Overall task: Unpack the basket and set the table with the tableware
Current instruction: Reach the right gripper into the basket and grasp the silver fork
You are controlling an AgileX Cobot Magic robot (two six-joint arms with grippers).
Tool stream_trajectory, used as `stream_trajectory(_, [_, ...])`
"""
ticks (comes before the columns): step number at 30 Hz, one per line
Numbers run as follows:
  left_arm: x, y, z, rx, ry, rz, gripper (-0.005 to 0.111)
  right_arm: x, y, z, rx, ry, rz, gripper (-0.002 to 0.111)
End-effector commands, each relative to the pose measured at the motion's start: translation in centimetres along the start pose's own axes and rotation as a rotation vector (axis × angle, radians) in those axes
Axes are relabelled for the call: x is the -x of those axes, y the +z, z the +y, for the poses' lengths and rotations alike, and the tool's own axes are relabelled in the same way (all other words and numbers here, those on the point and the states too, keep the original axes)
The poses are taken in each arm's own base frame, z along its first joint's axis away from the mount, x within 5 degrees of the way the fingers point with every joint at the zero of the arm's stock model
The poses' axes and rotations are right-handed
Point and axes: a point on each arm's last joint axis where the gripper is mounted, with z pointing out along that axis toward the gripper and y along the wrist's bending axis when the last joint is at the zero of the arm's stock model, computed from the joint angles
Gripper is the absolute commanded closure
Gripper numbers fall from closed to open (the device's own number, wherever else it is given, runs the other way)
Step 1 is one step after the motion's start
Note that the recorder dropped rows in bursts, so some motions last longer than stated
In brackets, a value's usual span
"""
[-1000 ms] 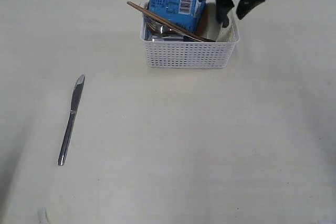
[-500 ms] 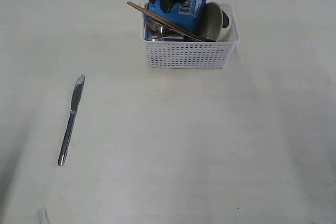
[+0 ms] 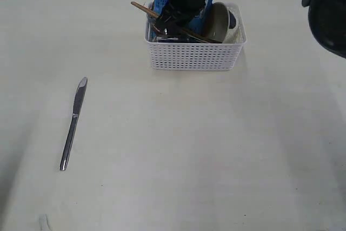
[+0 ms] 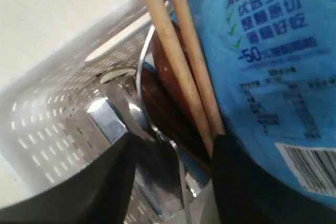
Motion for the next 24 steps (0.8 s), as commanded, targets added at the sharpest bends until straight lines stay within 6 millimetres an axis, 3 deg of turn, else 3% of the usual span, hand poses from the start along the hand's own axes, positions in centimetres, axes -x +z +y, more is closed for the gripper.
stream_trajectory(1, [0.0,0.0,0.0,-0.003,-0.007,-0.010,0.107,0.3,0.1,-0.1,0.004,-0.002,-0.026,0.078])
stream_trajectory(5, [0.0,0.0,0.0,-0.003,-0.007,-0.010,0.107,0.2,0.5,-0.1,0.003,-0.006,-0.020,0.094])
stream_trajectory(11, [0.0,0.0,0.0,-0.003,-0.007,-0.010,0.107,0.2,1.0,-0.2,-0.006,-0.014,-0.024,0.108])
stream_trajectory(18, [0.0,0.0,0.0,-0.003,-0.007,-0.010,0.107,0.3,0.2,-0.1,-0.005,-0.034,-0.023,0.109])
stream_trajectory(24, [0.0,0.0,0.0,-0.002,-0.003,-0.010,0.107,0.7,-3.4,0.0,-0.029,-0.040,-0.074,0.109])
